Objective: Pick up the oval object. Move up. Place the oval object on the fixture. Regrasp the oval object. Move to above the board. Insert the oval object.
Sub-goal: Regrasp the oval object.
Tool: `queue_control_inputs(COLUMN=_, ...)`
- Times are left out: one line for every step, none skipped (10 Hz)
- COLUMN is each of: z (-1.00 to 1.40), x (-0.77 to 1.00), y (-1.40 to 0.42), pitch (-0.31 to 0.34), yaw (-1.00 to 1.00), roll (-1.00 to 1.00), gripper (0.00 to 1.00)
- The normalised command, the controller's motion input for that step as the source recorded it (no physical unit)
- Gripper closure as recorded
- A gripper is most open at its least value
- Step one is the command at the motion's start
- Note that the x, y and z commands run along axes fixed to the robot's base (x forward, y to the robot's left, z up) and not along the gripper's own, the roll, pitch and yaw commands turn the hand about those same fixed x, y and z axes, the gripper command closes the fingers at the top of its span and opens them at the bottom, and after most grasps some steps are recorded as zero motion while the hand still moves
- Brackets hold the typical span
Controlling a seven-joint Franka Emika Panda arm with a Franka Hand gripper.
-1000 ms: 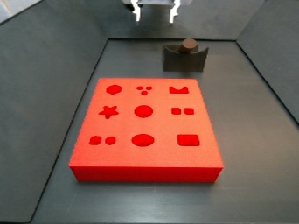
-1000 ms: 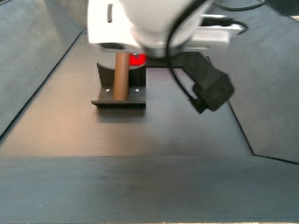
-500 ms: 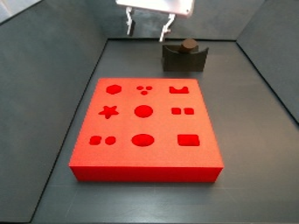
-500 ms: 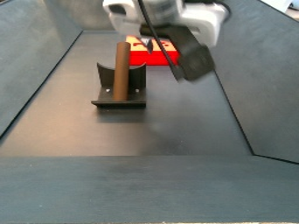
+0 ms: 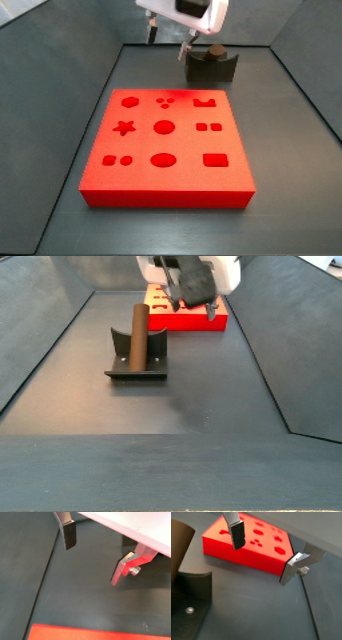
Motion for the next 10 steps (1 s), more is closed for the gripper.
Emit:
queue_control_inputs(z=0.0, x=-0.03, y=-0.03, pitch=-0.235, yaw=-0.93, roll=1.0, gripper=0.0)
queue_control_inputs(z=0.0, x=-0.04, y=-0.02, pitch=-0.244, yaw=-0.94, roll=1.0, gripper=0.0)
queue_control_inputs(z=0.0, x=-0.04, y=-0.02, pitch=-0.248, yaw=-0.94, roll=1.0, gripper=0.0)
queue_control_inputs(z=-0.01, x=-0.04, y=-0.02, pitch=-0.244, yaw=-0.95, roll=1.0, gripper=0.0)
queue_control_inputs(z=-0.01, x=-0.04, y=-0.01, pitch=-0.23, yaw=-0.97, roll=1.0, gripper=0.0)
queue_control_inputs(z=0.0, x=-0.04, y=-0.01, pitch=-0.214, yaw=-0.98, roll=1.0, gripper=0.0)
queue_control_inputs(z=0.0, x=-0.05, y=-0.01, pitch=-0.185, yaw=-0.99, roll=1.0, gripper=0.0)
queue_control_inputs(z=0.0, x=-0.04, y=-0.01, pitch=-0.116, yaw=-1.0, roll=0.99, gripper=0.0)
queue_control_inputs(z=0.0, x=-0.04, y=-0.01, pitch=-0.034, yaw=-1.0, roll=0.97, gripper=0.0)
queue_control_inputs(z=0.0, x=-0.02, y=-0.01, pitch=0.077, yaw=-1.0, roll=0.96, gripper=0.0)
